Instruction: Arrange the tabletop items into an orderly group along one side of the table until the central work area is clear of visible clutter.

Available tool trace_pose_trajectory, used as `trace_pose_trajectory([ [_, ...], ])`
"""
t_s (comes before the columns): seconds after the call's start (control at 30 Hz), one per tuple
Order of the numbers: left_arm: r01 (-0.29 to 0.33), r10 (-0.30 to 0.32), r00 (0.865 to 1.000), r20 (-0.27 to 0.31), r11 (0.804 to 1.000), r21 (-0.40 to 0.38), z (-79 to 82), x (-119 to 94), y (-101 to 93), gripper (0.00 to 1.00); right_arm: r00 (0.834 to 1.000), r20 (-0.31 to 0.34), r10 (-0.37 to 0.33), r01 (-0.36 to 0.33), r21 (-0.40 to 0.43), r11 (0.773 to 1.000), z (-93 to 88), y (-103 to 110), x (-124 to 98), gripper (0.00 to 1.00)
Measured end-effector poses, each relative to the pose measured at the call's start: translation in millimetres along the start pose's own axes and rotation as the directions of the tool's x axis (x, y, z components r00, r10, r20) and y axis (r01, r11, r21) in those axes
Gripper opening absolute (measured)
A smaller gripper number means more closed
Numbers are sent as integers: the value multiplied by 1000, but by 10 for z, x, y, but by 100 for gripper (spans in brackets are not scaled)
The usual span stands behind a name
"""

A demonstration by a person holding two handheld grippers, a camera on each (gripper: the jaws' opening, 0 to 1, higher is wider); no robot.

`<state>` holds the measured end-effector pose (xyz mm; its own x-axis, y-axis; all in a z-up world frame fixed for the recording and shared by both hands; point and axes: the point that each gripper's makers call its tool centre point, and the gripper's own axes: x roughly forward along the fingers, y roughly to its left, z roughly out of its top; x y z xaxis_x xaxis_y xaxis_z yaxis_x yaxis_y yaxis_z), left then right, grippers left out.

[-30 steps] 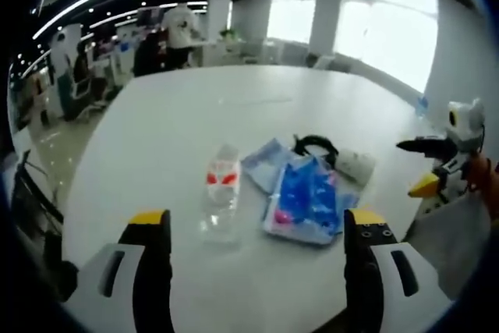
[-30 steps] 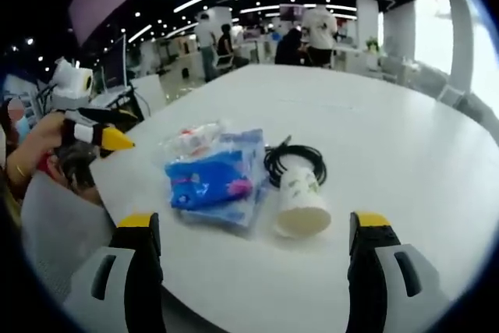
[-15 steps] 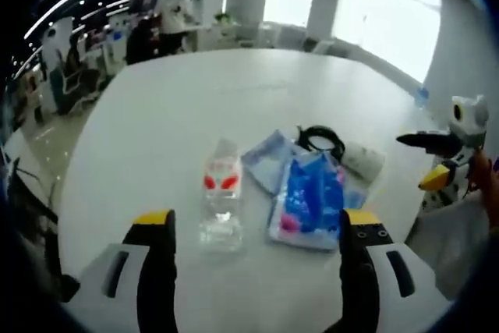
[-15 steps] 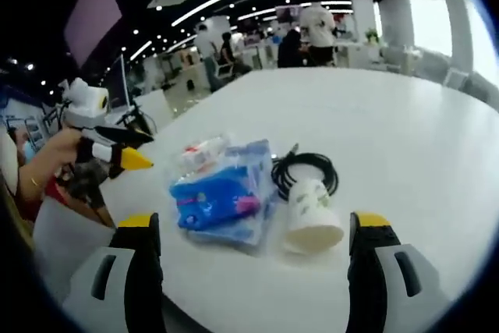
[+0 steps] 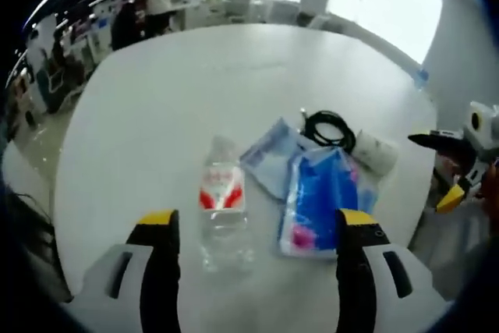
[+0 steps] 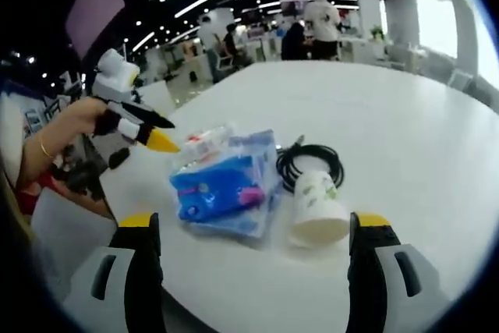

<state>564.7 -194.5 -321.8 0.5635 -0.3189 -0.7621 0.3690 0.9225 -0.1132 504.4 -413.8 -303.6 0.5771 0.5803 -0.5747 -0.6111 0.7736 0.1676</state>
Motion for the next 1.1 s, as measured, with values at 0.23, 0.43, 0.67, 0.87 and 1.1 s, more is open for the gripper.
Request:
trace_pose_trajectory([
  [0.23,-12,19,992,-127,999,53,-38,151,126,71,1000,-12,-1,1,11,1000,-30,2,-2,100],
  [0.43,4,3,989,-145,999,44,17,310,141,71,1000,-26,5,-5,9,1000,-57,23,3,100],
  [0.67,11,-5,972,-234,1000,27,2,487,170,64,999,-36,-11,13,34,999,-83,-5,0,100],
  [0.87,20,-12,957,-290,1000,22,54,594,196,59,998,-46,-37,38,25,999,-101,-26,3,99],
  [1.1,46,-51,931,-362,999,-23,14,685,150,57,996,-84,14,-12,30,999,-178,94,41,99],
])
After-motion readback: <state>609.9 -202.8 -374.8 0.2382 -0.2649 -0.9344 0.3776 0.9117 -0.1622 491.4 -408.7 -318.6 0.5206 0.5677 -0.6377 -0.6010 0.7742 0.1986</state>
